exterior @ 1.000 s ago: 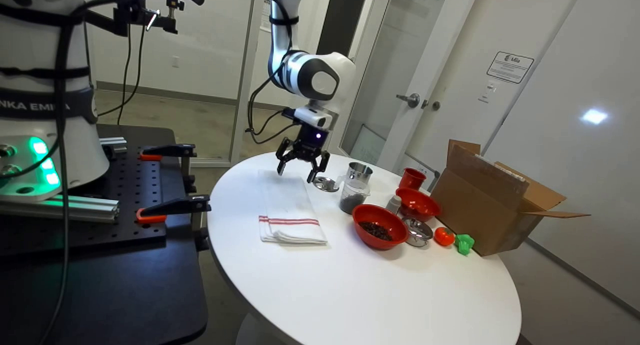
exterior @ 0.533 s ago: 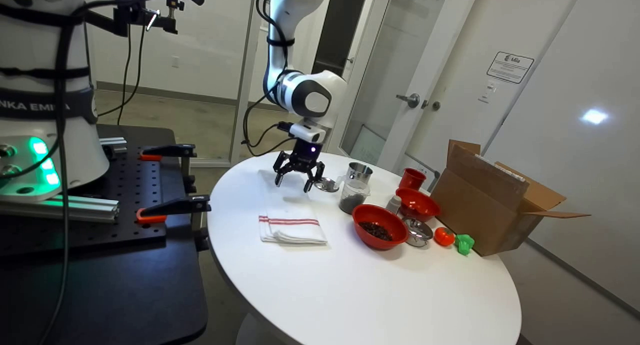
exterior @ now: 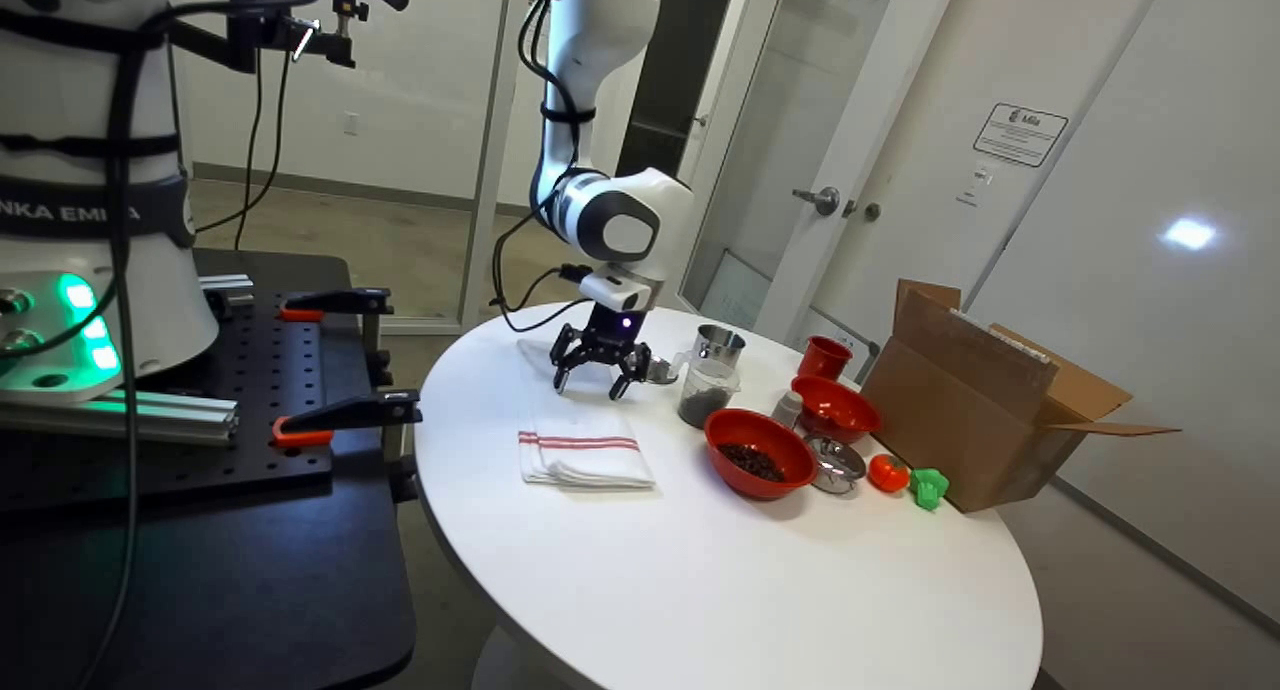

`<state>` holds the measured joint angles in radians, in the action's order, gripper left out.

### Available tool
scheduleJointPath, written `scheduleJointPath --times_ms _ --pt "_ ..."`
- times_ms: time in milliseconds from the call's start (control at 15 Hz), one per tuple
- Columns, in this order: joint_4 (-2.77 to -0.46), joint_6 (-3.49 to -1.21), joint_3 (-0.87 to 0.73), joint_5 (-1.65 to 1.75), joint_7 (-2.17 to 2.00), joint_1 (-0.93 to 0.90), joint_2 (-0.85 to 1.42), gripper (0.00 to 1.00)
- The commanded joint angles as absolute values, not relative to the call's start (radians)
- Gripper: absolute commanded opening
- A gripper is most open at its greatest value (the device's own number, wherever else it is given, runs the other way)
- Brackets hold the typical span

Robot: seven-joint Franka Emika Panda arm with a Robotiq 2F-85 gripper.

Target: Pick up the white towel and move it to the right.

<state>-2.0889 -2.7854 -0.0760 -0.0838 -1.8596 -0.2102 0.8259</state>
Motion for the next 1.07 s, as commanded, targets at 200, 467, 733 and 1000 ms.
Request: scheduleJointPath --times_ms 200,467,733,1000 --pt "-2.037 -2.838 -0.037 -0.173 -1.782 -0.173 0.874 0.59" --pt "-2.034 -2.848 -0.034 -0.202 -1.778 -0.170 0.867 0.28" --pt "-2.037 -2.796 0.004 -0.244 -1.756 -0.127 0.838 0.01" --pt "-2.064 -2.746 0.000 -0.249 -1.731 -0.118 0.783 0.00"
